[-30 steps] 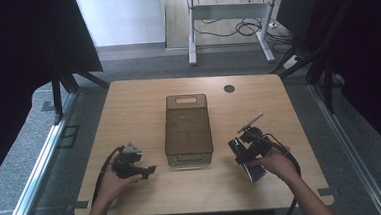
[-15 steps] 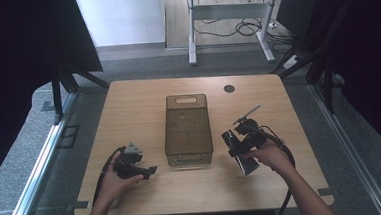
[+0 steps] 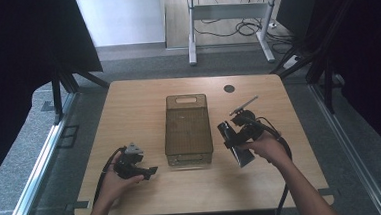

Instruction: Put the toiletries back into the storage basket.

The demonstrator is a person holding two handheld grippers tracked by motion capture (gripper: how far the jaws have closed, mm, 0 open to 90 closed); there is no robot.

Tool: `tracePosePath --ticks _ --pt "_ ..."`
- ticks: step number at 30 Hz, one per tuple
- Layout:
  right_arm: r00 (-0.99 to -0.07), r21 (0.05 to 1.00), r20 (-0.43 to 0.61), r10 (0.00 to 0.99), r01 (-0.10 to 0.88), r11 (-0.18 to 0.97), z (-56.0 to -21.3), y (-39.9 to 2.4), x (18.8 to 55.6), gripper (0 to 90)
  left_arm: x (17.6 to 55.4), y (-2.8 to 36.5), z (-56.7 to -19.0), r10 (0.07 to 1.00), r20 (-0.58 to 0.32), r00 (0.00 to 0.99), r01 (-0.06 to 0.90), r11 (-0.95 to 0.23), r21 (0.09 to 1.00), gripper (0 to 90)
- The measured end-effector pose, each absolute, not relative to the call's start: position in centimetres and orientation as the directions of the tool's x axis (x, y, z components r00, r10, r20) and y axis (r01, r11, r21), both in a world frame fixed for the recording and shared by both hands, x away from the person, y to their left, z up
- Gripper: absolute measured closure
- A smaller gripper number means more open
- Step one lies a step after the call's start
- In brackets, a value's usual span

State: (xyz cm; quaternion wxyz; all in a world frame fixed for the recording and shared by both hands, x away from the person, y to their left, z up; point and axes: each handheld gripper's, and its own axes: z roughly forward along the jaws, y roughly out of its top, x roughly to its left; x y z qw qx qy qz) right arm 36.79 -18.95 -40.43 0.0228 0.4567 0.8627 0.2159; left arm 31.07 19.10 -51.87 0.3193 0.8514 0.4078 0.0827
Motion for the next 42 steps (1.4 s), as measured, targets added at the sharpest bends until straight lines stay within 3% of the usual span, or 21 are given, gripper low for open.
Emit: tracePosePath --ticks 9,42 --pt "-0.598 0.418 0.162 0.785 0.762 0.494 -39.2 -17.6 38.2 45.5 31.1 18.9 -52.0 0.744 -0.121 0.657 0.642 -0.466 0.609 23.5" --pt "-0.609 0.364 0.175 0.774 0.770 0.524 -38.1 -10.0 42.1 45.6 31.0 18.6 -51.9 0.735 -0.126 0.666 0.633 -0.468 0.617 23.5"
